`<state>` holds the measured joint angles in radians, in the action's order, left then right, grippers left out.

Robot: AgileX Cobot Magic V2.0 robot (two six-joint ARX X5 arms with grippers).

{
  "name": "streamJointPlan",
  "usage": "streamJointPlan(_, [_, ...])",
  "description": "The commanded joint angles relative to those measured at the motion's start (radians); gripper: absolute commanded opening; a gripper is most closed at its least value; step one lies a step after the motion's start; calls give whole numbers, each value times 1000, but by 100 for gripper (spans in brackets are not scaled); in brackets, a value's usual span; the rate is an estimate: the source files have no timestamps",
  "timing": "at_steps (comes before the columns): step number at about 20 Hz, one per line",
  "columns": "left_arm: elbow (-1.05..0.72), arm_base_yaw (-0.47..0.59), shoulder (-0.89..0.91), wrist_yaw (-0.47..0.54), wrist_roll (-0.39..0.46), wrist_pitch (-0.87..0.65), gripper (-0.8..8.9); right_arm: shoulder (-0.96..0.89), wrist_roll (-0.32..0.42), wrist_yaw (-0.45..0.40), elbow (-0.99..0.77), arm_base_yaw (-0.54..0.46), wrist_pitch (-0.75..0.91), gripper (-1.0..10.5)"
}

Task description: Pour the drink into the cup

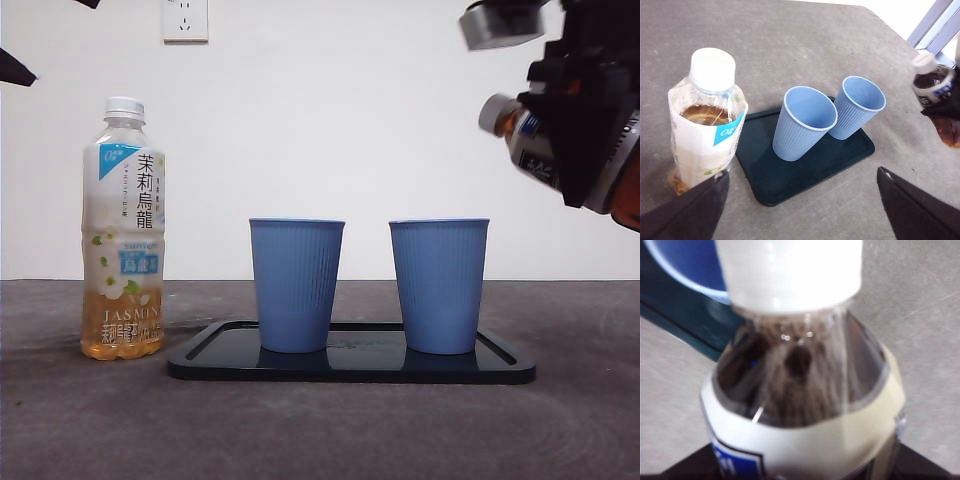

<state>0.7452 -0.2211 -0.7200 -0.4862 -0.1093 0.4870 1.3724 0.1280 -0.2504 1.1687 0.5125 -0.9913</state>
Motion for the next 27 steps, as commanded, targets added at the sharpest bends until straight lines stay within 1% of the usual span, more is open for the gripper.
streamJointPlan(1, [18, -4, -6, -5, 18, -7, 468, 68, 51, -70, 76, 22, -39, 200])
streamJointPlan(6, [18, -4, -6, -5, 14, -7, 468, 166, 91, -179, 140, 61, -106, 200])
streamJointPlan(9, [18, -4, -6, -5, 11, -7, 467, 206, 108, -268, 157, 92, -133, 200])
streamJointPlan(12, [18, -12, -6, -5, 11, -7, 468, 229, 137, -324, 158, 119, -132, 200])
streamJointPlan(14, [18, -20, -6, -5, 12, -7, 468, 244, 153, -381, 161, 134, -136, 200])
streamJointPlan(19, [18, -34, -6, -5, 12, -8, 468, 274, 172, -484, 162, 161, -146, 200])
streamJointPlan(22, [18, -36, -6, -5, 12, -8, 468, 281, 177, -521, 162, 174, -150, 200])
streamJointPlan(27, [18, -36, -6, -5, 12, -8, 468, 282, 179, -529, 162, 175, -155, 200])
